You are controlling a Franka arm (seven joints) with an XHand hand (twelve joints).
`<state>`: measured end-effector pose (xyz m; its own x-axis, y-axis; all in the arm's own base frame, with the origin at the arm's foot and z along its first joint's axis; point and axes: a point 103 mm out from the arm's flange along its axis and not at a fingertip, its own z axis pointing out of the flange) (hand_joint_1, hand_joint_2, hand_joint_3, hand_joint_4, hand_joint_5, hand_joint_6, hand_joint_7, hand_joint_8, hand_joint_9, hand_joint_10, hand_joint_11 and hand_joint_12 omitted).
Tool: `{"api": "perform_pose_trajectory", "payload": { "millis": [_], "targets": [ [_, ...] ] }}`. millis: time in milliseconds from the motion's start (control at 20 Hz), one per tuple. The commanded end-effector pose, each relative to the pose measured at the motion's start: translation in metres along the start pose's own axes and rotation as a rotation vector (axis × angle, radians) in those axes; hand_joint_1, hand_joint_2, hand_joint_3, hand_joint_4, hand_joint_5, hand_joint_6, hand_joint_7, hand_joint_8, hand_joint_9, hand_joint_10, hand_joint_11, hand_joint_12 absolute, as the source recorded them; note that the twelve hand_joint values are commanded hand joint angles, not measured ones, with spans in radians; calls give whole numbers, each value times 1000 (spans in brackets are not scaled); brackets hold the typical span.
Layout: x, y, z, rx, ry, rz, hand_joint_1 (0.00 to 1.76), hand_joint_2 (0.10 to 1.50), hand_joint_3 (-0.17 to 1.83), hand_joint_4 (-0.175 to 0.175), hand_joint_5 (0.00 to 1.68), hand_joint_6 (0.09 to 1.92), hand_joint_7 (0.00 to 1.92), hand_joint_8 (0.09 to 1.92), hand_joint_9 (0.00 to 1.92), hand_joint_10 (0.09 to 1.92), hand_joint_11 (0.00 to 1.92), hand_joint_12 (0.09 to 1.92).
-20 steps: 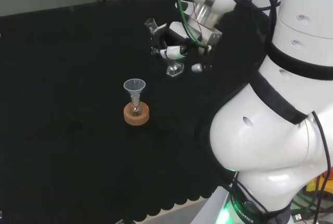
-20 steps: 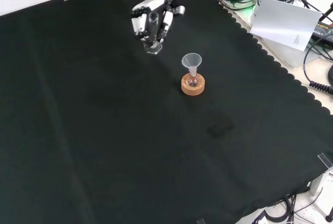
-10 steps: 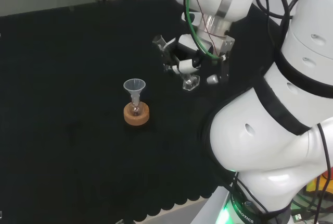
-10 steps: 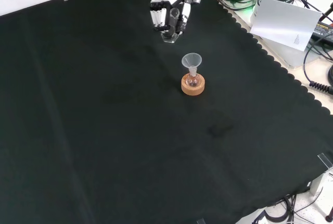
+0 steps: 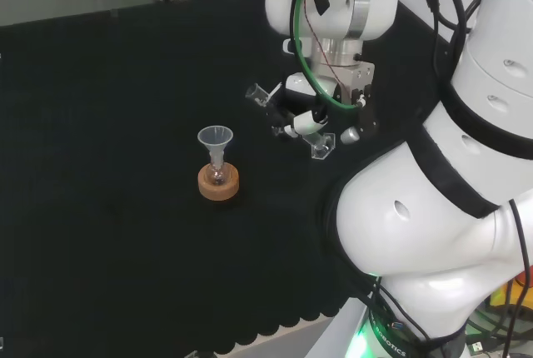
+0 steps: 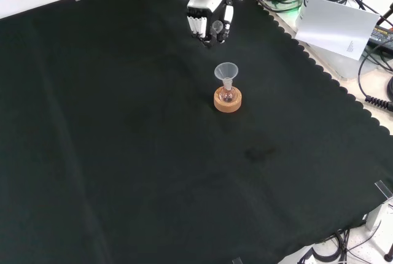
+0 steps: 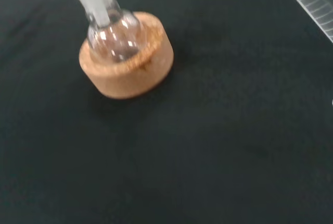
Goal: Pour the water from the graduated cylinder into the round-bottom flask.
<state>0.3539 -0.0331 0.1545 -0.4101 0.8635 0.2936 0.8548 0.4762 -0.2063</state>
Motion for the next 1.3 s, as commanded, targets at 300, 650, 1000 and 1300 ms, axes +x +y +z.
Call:
{"api": "perform_pose_trajectory", "payload": {
  "millis": [300,650,1000,1300],
  "targets": [
    [12,20,0,195,-138,26,1136,1131,-8,-134,973,1029,1251,364,1425,87,1345,700],
    [16,26,-5,250,-184,39,1136,1130,-8,-135,974,1028,1253,360,1427,87,1347,698],
    [18,23,-6,318,-241,54,1136,1130,-8,-135,974,1027,1256,357,1429,87,1350,697],
    [24,22,-12,355,-284,53,1136,1130,-8,-136,974,1027,1258,353,1431,87,1352,696]
  ]
}}
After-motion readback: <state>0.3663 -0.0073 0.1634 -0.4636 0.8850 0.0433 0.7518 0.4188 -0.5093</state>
